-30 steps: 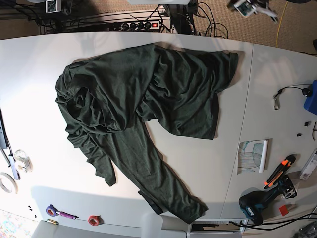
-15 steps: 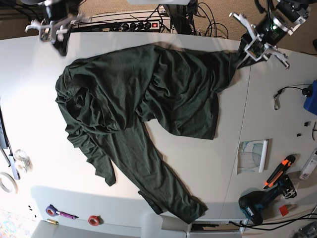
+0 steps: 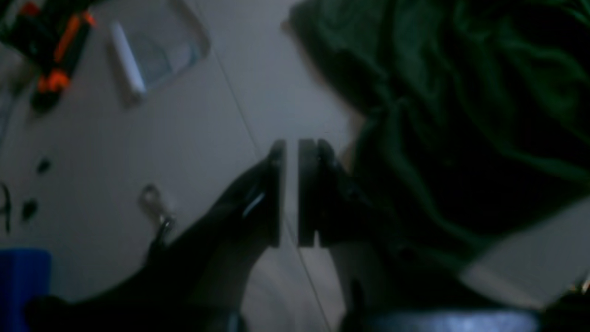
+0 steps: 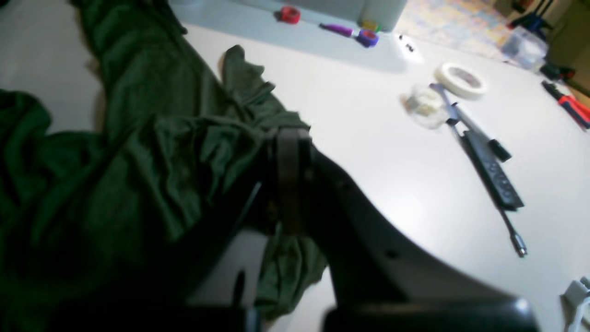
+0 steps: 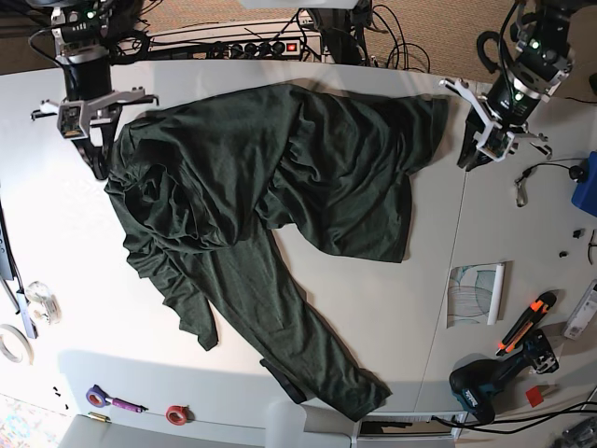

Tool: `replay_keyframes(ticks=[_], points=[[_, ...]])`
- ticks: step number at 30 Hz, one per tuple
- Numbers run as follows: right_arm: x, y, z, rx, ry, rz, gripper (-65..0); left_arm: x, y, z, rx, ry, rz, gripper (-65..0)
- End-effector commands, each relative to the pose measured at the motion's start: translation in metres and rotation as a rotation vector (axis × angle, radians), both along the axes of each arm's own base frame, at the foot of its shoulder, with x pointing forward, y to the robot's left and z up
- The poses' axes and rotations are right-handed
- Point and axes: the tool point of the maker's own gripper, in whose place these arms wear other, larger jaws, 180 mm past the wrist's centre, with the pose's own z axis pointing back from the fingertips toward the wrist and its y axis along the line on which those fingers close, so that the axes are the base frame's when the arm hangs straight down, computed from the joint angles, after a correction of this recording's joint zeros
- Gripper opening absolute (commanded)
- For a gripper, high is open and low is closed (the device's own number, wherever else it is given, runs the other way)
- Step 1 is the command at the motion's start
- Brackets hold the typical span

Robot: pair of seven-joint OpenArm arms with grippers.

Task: Layout the t-shirt on the table in an organized manner, then fold the t-shirt properly
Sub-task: 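Lower both grippers onto the green shirt and grasp its edges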

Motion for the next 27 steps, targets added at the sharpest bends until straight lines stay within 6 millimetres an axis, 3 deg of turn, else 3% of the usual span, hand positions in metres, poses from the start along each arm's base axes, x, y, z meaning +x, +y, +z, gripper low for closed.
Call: replay_keyframes(ticks=[1, 8, 12, 15, 17, 20, 24, 27], points=[[0.002, 0.002, 0.012, -0.004, -0.042, 0.01, -65.0, 0.01, 0.001, 0.011, -0.02, -0.06, 0.004, -58.8], [-0.002, 0.002, -0.005, 0.078, -0.001, -0.087, -65.0, 0.04, -0.012, 0.016, -0.212, -0.078, -0.063, -58.7], [0.003, 0.003, -0.013, -0.054, 0.051, -0.088, -65.0, 0.051, -0.017, 0.018, -0.265, -0.054, -0.093, -58.7], [0.009, 0.024, -0.022, -0.145, 0.099, 0.01, -47.6, 0.056, -0.014, 0.016, -0.295, -0.049, -0.082, -55.6], [0.013, 0.04, -0.025, -0.164, 0.103, 0.06, -39.1, 0.057, -0.014, 0.013, -0.308, -0.036, -0.089, -47.5], [0.021, 0.069, -0.027, -0.191, 0.087, 0.119, -37.0, 0.058, -0.018, 0.005, -0.324, -0.014, -0.09, -37.6], [0.041, 0.101, -0.042, -0.176, 0.079, 0.16, -30.8, 0.053, -0.032, -0.009, -0.335, 0.032, -0.105, -37.5], [0.061, 0.113, -0.062, -0.148, 0.094, 0.153, -30.8, 0.047, -0.046, -0.018, -0.319, 0.058, -0.136, -37.5]])
